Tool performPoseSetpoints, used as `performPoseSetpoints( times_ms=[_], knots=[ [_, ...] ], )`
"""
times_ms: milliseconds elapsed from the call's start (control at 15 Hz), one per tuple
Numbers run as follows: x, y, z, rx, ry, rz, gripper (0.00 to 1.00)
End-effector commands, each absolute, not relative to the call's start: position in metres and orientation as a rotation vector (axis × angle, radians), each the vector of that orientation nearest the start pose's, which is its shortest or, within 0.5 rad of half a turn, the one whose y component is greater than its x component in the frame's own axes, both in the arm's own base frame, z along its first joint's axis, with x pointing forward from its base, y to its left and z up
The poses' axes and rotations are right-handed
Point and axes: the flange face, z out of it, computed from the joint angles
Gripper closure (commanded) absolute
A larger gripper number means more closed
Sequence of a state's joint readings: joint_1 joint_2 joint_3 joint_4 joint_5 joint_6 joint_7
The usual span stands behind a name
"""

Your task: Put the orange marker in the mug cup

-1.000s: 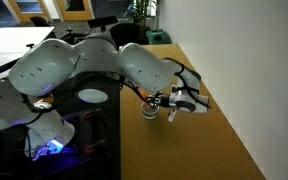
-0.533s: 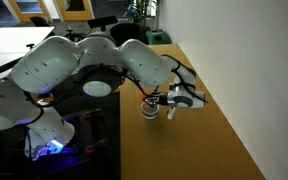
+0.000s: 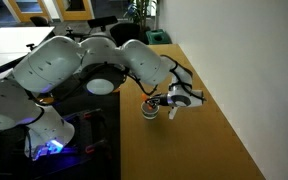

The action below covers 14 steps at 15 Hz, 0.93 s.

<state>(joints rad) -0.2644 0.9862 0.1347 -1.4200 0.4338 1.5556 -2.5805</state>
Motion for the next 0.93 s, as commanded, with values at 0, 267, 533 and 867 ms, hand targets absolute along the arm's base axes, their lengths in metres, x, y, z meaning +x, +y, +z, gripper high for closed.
performPoseSetpoints(
  times_ms=[0, 267, 533, 867],
  knots=[
    [0.625, -0.044, 0.087, -0.992, -1.985, -0.395, 0.95],
    [0.624, -0.043, 0.09, -1.0, -1.985, -0.393, 0.48],
    [0.624, -0.046, 0.101, -1.033, -1.977, -0.387, 0.18],
    [0.625, -0.049, 0.125, -1.064, -1.998, -0.38, 0.0]
  ],
)
